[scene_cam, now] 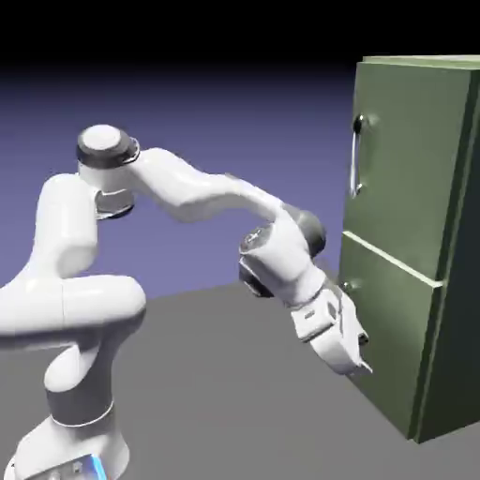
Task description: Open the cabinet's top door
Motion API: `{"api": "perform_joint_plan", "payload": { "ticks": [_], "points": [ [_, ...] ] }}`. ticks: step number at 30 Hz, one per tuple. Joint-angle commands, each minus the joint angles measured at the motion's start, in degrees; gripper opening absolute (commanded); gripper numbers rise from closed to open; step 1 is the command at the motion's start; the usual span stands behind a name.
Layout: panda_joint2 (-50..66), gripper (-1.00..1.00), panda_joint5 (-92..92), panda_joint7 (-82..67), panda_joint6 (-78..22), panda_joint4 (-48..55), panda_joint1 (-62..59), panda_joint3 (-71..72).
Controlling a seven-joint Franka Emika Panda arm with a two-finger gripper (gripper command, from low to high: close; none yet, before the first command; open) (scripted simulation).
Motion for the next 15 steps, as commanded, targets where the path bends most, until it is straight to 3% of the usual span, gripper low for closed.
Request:
{"api": "perform_joint_plan", "payload": {
  "ticks": [1,10,15],
  "points": [
    [2.08,0.0,2.46,-1.2,-0.61,0.3,1.82,-2.06],
    [19.37,0.0,22.93,-11.19,-5.7,2.81,16.96,-19.23],
    [17.58,0.0,26.31,-11.45,-5.69,10.81,8.79,-15.97]
  ]
}}
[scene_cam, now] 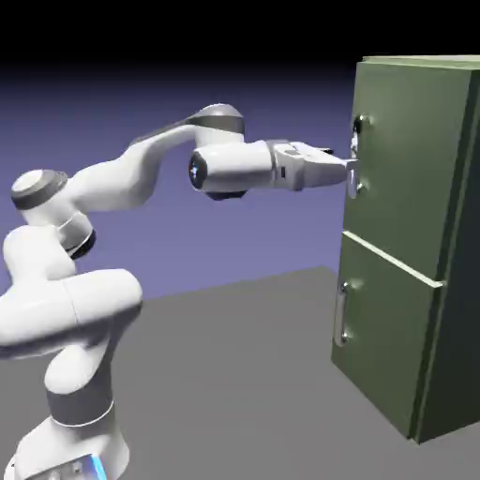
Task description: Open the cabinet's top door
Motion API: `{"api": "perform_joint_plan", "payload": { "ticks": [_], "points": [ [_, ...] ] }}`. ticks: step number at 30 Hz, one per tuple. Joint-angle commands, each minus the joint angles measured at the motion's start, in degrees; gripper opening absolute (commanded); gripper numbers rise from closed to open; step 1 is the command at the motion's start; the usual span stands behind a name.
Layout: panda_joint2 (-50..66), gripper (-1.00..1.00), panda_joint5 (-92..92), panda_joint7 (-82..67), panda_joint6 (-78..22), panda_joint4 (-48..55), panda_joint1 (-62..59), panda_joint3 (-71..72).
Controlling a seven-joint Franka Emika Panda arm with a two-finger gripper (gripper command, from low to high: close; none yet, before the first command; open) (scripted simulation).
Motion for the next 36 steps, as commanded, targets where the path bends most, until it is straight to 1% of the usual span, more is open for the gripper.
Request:
{"api": "perform_joint_plan", "payload": {
  "ticks": [1,2,11,20,28,36],
  "points": [
    [0.0,-1.0,0.0,0.0,0.0,0.0,0.0,0.0],
    [0.0,-1.0,0.0,0.0,0.0,0.0,0.0,0.0],
    [-3.39,-1.0,-0.7,-9.99,-22.43,-13.07,5.15,-8.49],
    [-10.03,-1.0,-8.42,-17.88,-44.86,-19.84,3.8,-18.1],
    [-19.82,-1.0,-19.37,-25.57,-64.79,-19.79,-2.68,-25.2],
    [-35.26,-1.0,-34.78,-36.11,-83.3,-12.18,-13.19,-27.4]
  ]
}}
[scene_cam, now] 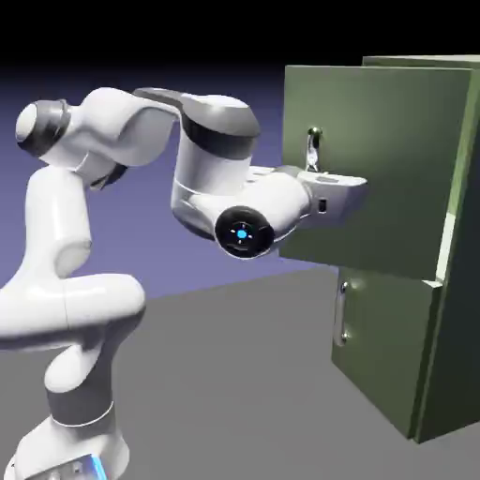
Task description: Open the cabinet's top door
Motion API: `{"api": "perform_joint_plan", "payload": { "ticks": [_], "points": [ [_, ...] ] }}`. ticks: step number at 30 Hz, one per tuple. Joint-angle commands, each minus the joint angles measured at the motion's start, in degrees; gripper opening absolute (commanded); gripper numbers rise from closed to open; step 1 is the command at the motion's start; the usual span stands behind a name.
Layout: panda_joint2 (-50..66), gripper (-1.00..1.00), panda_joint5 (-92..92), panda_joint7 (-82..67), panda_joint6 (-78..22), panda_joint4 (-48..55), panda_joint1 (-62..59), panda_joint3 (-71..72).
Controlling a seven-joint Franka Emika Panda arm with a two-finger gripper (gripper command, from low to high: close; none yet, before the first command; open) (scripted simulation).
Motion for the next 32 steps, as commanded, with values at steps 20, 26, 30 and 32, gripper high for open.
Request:
{"api": "perform_joint_plan", "payload": {
  "ticks": [20,26,30,32],
  "points": [
    [-41.54,-1.0,-35.14,-13.72,-9.11,31.34,-13.97,13.35],
    [-54.0,-1.0,-43.41,-11.46,-7.49,39.95,-11.4,15.54],
    [-60.55,-1.0,-47.47,-9.49,-7.35,44.95,-8.78,15.81],
    [-60.55,1.0,-47.47,-9.49,-7.35,44.95,-8.78,15.81]
  ]
}}
